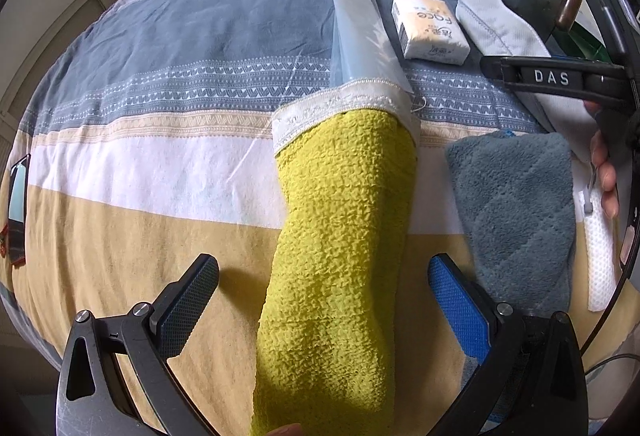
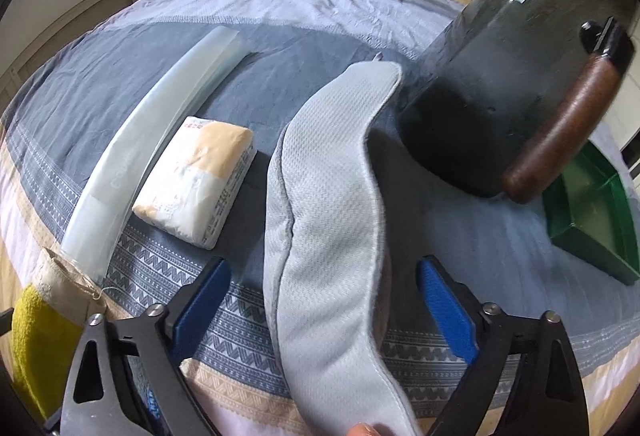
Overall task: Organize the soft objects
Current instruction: 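Close left gripper on yellow towel while right gripper closes on sleep mask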
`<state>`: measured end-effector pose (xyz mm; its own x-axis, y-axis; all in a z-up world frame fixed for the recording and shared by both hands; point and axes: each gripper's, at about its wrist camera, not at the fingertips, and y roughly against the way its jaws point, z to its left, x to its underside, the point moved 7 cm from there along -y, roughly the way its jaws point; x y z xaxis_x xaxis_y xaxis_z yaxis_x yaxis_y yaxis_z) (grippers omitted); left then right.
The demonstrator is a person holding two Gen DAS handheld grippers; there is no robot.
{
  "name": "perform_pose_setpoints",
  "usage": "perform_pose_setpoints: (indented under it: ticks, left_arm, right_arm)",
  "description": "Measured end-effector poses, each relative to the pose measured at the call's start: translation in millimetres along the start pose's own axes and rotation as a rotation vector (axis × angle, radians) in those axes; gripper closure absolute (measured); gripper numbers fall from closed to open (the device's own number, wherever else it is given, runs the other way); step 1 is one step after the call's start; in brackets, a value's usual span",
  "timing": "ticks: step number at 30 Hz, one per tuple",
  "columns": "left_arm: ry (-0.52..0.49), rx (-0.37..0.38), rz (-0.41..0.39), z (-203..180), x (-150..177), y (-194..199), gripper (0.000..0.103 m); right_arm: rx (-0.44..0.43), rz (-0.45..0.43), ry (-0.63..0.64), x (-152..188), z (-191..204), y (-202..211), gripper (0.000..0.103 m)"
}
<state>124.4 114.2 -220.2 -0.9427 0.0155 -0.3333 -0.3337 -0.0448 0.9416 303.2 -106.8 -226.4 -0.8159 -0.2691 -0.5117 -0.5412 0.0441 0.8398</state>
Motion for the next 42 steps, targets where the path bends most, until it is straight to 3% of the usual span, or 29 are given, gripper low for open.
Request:
perform_pose_setpoints:
  ticks: [2, 17, 22, 27, 33, 42]
  left_arm:
    - [-0.002, 0.005, 0.009, -0.4, 0.6, -2.7, 0.001]
    - [-0.034, 0.021, 0.037, -8.4, -6.1, -14.3, 0.001]
    - [-0.050, 0.017, 0.043, -6.4, -9.1, -14.5, 0.002]
    - [-0.058, 0.010, 0.040, -3.9, -3.7, -12.7, 0.007]
    - [-0.073, 0.007, 0.037, -1.0, -6.8, -16.6, 0.021]
    - [-0.095, 0.015, 0.032, -8.8, -9.4, -10.6, 0.067]
  right_arm:
    - [-0.010, 0.014, 0.002, -1.2, 0.2, -5.7, 0.017]
    - [-0.024, 0.031, -0.004, -10.3, 2.0, -22.3, 0.020]
    - [-0.037, 0.035, 0.009, -10.4, 9.9, -22.4, 0.039]
    - [-0.055, 0.039, 0.007, -11.0, 8.9, -22.8, 0.050]
    - [-0.073, 0.041, -0.006, -12.7, 4.6, -25.0, 0.064]
    - [-0.080, 0.037, -0.023, -11.7, -1.5, -25.0, 0.082]
